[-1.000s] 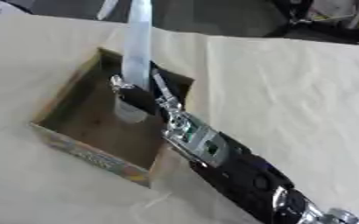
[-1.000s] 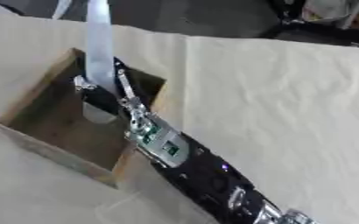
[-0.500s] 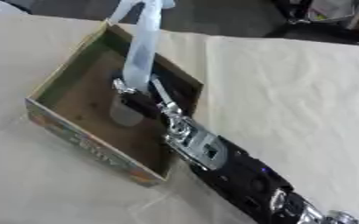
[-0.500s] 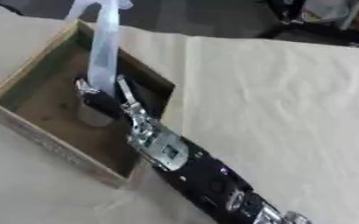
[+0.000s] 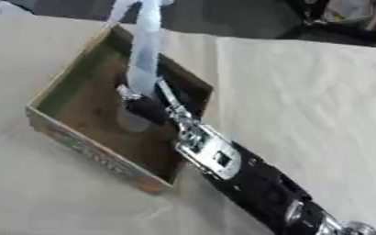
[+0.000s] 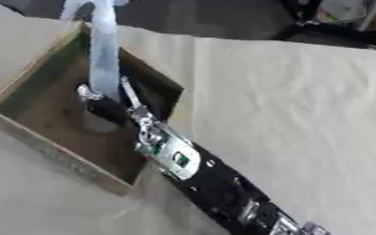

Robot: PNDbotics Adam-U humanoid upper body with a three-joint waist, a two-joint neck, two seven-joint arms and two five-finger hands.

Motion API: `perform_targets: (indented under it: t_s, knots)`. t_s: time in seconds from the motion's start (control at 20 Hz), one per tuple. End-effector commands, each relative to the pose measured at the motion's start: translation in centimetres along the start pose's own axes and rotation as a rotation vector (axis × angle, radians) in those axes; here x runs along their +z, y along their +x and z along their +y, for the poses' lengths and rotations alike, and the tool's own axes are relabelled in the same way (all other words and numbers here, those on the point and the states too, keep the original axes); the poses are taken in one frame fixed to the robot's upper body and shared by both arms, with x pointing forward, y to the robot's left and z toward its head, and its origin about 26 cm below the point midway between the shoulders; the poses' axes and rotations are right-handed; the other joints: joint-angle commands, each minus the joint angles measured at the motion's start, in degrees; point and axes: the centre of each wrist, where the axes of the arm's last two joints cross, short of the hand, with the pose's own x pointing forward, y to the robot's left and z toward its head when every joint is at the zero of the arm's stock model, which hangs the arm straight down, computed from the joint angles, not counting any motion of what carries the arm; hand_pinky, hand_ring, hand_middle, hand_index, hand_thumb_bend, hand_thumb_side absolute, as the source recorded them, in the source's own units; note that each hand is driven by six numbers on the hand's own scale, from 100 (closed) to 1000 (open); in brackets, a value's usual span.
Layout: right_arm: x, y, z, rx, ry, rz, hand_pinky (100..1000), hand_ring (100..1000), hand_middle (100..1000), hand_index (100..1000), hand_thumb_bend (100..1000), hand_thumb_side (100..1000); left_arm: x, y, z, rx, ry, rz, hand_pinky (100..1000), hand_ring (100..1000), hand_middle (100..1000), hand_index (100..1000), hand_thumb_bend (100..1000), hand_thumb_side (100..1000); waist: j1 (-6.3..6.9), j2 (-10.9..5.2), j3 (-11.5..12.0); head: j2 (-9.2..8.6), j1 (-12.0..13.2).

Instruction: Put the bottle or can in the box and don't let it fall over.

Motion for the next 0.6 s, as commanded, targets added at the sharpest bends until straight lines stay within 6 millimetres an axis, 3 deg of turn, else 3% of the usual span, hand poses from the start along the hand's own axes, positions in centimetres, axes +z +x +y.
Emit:
perform_targets:
  t_s: [0.05, 0.4, 0.55, 0.6]
  knots:
    - [-0.5, 2.7, -1.5, 0.039, 0.000, -0.047, 1000, 1000, 1000, 1000, 100, 579, -0.5, 0.8, 0.3, -0.014, -0.008, -0.033, 1000, 781, 803, 766, 310, 483, 0.50, -0.83, 0.1, -0.45, 0.0]
    - [-0.5, 4.3, -2.2, 0.072, 0.095, -0.032, 1000, 1000, 1000, 1000, 100, 560, -0.5, 0.8, 0.3, -0.014, -0.009, -0.034, 1000, 781, 803, 767, 310, 479, 0.61, -0.89, 0.2, -0.40, -0.1]
    - [-0.5, 4.5, -2.4, 0.069, 0.118, -0.025, 1000, 1000, 1000, 1000, 100, 493, -0.5, 0.8, 0.3, -0.013, -0.011, -0.035, 1000, 781, 803, 767, 309, 471, 0.62, -0.90, 0.2, -0.47, -0.1]
    - [-0.5, 4.4, -2.4, 0.067, 0.120, -0.017, 1000, 1000, 1000, 1000, 100, 387, -0.6, 0.8, 0.2, -0.012, -0.012, -0.037, 1000, 781, 803, 767, 305, 463, 0.63, -0.90, 0.2, -0.51, 0.0]
